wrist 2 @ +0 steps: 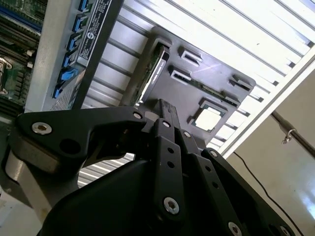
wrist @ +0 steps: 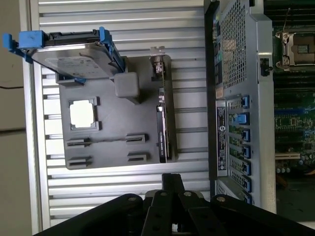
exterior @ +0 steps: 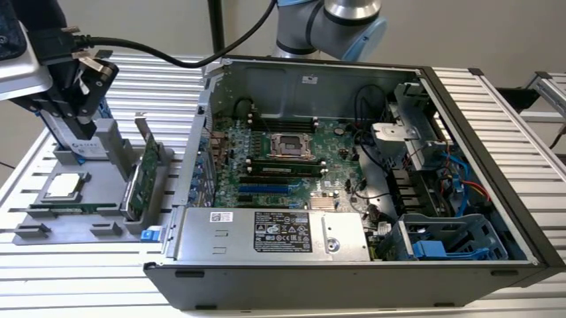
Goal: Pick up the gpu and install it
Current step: 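Pick up the gpu and move the gpu toward the slot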
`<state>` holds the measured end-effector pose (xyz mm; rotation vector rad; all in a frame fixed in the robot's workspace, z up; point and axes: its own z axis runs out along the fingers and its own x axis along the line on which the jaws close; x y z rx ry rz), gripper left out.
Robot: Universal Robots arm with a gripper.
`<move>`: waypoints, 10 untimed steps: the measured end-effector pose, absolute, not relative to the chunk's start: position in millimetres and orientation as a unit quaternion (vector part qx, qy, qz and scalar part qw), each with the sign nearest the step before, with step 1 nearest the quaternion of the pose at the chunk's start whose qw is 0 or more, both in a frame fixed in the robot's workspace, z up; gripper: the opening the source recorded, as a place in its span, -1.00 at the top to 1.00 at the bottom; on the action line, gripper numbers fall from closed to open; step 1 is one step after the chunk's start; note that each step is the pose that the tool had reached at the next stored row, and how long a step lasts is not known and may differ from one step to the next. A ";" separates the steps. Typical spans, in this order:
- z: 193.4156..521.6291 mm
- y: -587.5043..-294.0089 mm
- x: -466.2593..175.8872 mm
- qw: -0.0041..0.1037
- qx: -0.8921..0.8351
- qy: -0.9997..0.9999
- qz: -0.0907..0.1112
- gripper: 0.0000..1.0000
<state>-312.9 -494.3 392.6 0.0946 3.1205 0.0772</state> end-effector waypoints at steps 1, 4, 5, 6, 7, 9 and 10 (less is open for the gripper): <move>392.6 -494.4 -312.9 0.009 0.030 0.999 0.025 1.00; 392.6 -494.6 -312.9 0.009 0.030 0.999 0.025 1.00; 392.7 -494.6 -312.9 0.009 0.030 0.999 0.025 1.00; 392.6 -494.7 -312.9 0.009 0.030 0.999 0.025 1.00; 392.6 -494.8 -312.9 0.009 0.030 0.999 0.025 1.00; 392.6 -494.9 -312.9 0.009 0.030 0.999 0.025 1.00; 392.6 -494.9 -312.9 0.009 0.030 0.999 0.025 -1.00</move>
